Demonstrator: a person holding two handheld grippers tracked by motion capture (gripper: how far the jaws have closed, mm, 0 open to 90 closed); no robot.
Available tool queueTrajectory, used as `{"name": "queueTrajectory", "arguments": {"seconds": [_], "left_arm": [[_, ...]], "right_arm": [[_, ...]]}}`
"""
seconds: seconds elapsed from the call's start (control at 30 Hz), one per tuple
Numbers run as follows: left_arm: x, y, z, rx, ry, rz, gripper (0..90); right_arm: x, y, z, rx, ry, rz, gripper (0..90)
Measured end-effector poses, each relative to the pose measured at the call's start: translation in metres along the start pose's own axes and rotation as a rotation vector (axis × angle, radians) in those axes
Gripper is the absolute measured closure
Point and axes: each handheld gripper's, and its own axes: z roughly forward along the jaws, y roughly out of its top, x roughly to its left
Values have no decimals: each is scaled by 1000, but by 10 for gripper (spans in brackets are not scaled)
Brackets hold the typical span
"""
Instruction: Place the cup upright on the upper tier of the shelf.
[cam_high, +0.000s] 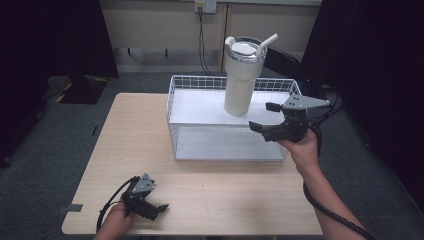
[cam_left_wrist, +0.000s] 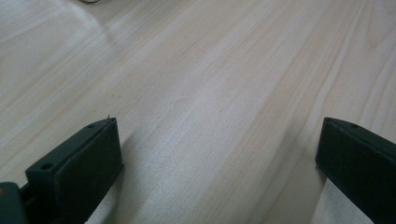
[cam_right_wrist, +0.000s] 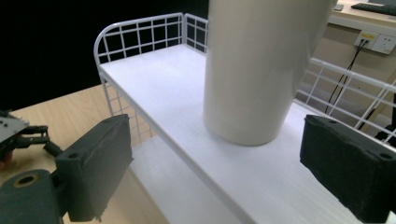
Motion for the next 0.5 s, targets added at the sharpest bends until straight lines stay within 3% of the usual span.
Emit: {"name": "queueTrajectory", "arguments": {"seconds": [0.3,0.5], "left_arm": [[0,0,0,3,1,4,0],[0,0,0,3,0,4,0]], "right_arm": [[10,-17,-3,13,44,-14,87],[26,-31,-4,24,98,-28,87]]}}
